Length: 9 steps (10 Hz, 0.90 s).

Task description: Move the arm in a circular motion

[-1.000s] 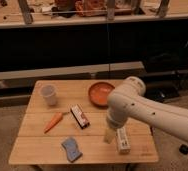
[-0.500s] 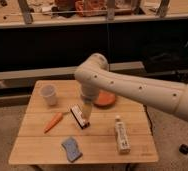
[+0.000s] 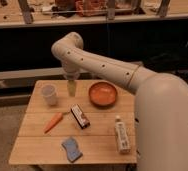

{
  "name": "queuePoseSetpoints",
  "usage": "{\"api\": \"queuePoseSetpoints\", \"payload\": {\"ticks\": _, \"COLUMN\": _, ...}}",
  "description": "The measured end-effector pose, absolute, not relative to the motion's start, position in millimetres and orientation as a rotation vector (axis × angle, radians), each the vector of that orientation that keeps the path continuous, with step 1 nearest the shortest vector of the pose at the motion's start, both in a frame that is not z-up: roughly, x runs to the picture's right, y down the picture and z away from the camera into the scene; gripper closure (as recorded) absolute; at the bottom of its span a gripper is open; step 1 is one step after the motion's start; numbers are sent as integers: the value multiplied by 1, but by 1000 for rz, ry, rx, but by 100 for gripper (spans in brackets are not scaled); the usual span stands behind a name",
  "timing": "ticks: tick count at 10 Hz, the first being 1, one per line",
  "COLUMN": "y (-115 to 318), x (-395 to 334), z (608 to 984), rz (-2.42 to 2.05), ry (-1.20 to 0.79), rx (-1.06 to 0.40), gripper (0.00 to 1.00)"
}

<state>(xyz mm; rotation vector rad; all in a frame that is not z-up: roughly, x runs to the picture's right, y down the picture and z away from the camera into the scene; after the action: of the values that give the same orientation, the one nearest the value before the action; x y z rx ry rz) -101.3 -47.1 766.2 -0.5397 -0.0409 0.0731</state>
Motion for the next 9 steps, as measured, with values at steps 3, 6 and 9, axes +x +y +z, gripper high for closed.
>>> {"api": "queuePoseSetpoints", "payload": {"ticks": 3, "y": -62, "x": -75, "z": 777, "rz": 113, "ry": -30, "rx": -532, "gripper": 20}}
{"api": "queuePoseSetpoints", "payload": {"ticks": 6, "y": -51, "x": -6, "z": 779, "rz": 184, "ry": -17, "rx": -539, "gripper": 20}}
{"api": "queuePoseSetpoints", "payload": {"ticks": 9, "y": -32, "x": 67, "z": 776, "rz": 261, "ry": 6, "rx": -550, "gripper": 20}}
